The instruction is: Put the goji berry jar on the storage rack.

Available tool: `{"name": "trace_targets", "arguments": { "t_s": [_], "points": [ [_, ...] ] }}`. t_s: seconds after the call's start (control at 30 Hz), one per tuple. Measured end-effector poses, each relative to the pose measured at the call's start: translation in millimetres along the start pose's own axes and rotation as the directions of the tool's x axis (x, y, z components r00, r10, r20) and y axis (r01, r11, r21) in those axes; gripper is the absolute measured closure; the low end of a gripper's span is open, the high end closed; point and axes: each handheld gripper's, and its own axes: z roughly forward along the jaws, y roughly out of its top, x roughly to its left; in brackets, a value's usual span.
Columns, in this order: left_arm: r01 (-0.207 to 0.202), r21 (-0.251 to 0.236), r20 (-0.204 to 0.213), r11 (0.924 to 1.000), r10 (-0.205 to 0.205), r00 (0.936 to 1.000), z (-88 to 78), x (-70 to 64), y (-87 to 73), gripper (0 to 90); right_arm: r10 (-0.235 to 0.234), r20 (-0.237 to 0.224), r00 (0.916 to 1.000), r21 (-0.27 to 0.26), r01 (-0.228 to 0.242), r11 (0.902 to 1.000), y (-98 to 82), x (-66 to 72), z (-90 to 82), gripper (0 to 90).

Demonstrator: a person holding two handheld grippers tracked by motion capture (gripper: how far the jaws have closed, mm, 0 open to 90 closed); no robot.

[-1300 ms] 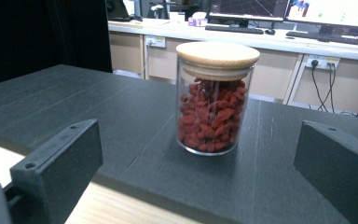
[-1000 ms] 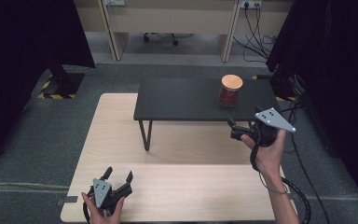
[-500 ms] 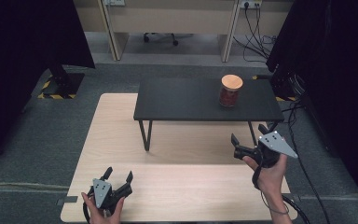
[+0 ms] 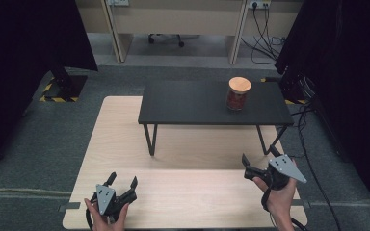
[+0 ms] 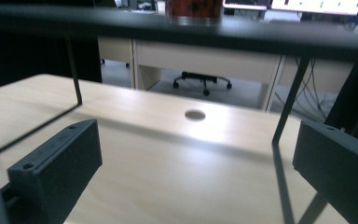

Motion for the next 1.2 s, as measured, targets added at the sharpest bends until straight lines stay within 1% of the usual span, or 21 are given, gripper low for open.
{"name": "trace_targets", "arguments": {
  "t_s": [0.13,0.2,0.43,0.53,0.63,0.7,0.73,0.9,1.03,1.2],
  "points": [
    [0.003,-0.003,0.001,1.0,-0.003,1.0,-0.2,0.4,-0.5,18.2,0.034,0.01,0.9994,0.055,-0.034,0.9979,-21.6,-2.7,1.8,1.9],
    [0.002,-0.001,0.001,1.0,-0.002,1.0,0.0,0.3,-0.1,18.1,0.047,0.013,0.9988,0.076,-0.048,0.996,-29.2,-4.2,1.6,2.0],
    [-0.001,-0.003,0.001,1.0,0.001,1.0,-0.2,0.0,-0.5,18.1,0.087,0.022,0.996,0.118,-0.089,0.9891,-46.4,-8.5,-0.7,2.8],
    [0.0,-0.001,0.001,1.0,0.0,1.0,0.0,0.1,-0.1,18.1,0.114,0.023,0.9932,0.14,-0.116,0.9834,-54.6,-10.2,-1.2,2.9],
    [0.0,-0.001,0.001,1.0,0.0,1.0,0.0,0.0,-0.2,18.1,0.131,0.024,0.9911,0.158,-0.133,0.9784,-63.0,-10.1,-1.7,2.9],
    [0.0,-0.001,0.001,1.0,0.0,1.0,-0.1,0.1,-0.3,18.0,0.149,0.026,0.9885,0.162,-0.151,0.9752,-68.0,-9.8,-2.3,3.0],
    [0.0,-0.001,0.001,1.0,0.0,1.0,0.0,0.2,-0.1,17.9,0.149,0.025,0.9886,0.167,-0.151,0.9743,-68.8,-9.6,-2.3,3.1],
    [0.009,-0.001,-0.001,1.0,-0.009,1.0,0.1,0.1,-0.3,17.2,0.146,0.023,0.989,0.157,-0.148,0.9764,-70.7,-7.7,-4.3,3.2],
    [0.008,0.0,-0.002,1.0,-0.008,1.0,0.0,0.1,-0.1,15.9,0.165,0.025,0.9859,0.152,-0.167,0.9741,-71.7,-9.4,-5.0,3.3],
    [0.008,0.001,-0.002,1.0,-0.008,1.0,0.3,-0.2,0.0,16.3,0.152,0.023,0.9882,0.146,-0.153,0.9773,-72.7,-8.0,-6.0,3.6]
  ]
}}
